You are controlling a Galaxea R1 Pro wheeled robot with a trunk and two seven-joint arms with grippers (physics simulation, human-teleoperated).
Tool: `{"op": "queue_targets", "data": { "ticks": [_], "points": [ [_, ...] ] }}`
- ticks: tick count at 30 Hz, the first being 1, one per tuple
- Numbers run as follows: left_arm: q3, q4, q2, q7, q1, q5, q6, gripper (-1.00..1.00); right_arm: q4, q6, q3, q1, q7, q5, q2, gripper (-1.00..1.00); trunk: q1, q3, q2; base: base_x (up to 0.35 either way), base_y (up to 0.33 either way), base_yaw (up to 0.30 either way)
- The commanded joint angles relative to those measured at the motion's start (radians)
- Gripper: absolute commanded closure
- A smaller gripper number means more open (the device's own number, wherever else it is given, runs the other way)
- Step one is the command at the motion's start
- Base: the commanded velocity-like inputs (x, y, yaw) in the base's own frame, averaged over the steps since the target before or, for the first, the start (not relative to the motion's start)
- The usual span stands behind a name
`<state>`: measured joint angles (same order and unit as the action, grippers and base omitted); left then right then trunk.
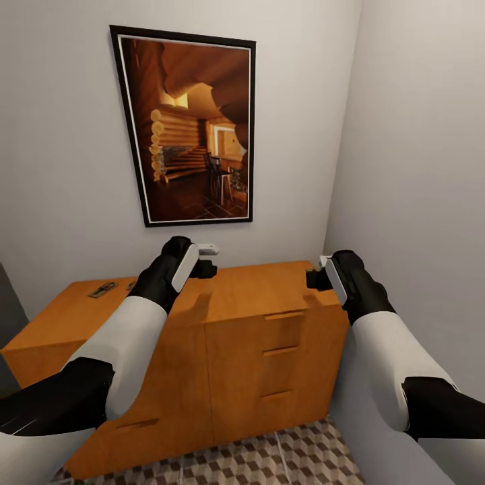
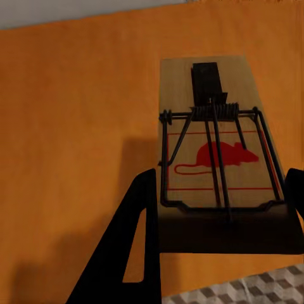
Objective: Take the four mousetraps from the cabinet in the bathroom and place them on the bathroom floor. Make sure all four end up on the same floor surface, and ensure that at least two of them are either under or directly next to the same bathroom sink.
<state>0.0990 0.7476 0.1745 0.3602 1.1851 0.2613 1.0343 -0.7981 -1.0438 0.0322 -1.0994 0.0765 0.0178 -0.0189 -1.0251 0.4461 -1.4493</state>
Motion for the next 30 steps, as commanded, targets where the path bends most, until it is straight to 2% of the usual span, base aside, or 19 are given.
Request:
{"op": "queue_targets", "data": {
  "ticks": [1, 9, 25, 30],
  "points": [
    [0.001, 0.002, 0.000, 0.011, 0.001, 0.009, 0.002, 1.00, -0.001, -0.003, 0.003, -0.001, 0.006, 0.004, -0.001, 1.00, 0.000, 0.001, -0.001, -0.021, 0.000, 0.000],
    [0.002, 0.009, 0.000, 0.011, 0.001, 0.009, 0.003, 1.00, 0.000, -0.003, 0.003, -0.001, 0.006, 0.004, -0.001, 1.00, 0.000, 0.001, -0.001, -0.151, 0.008, 0.000],
    [0.001, 0.034, 0.000, 0.011, 0.001, 0.008, 0.001, 1.00, 0.001, -0.003, 0.003, 0.000, 0.006, 0.007, -0.004, 1.00, 0.000, 0.001, -0.001, -0.328, 0.013, 0.000],
    [0.001, 0.041, 0.000, 0.011, -0.002, 0.003, 0.001, 1.00, 0.030, -0.003, 0.003, 0.000, 0.006, 0.007, -0.003, 1.00, 0.000, 0.001, -0.001, -0.344, 0.000, 0.000]
  ]
}}
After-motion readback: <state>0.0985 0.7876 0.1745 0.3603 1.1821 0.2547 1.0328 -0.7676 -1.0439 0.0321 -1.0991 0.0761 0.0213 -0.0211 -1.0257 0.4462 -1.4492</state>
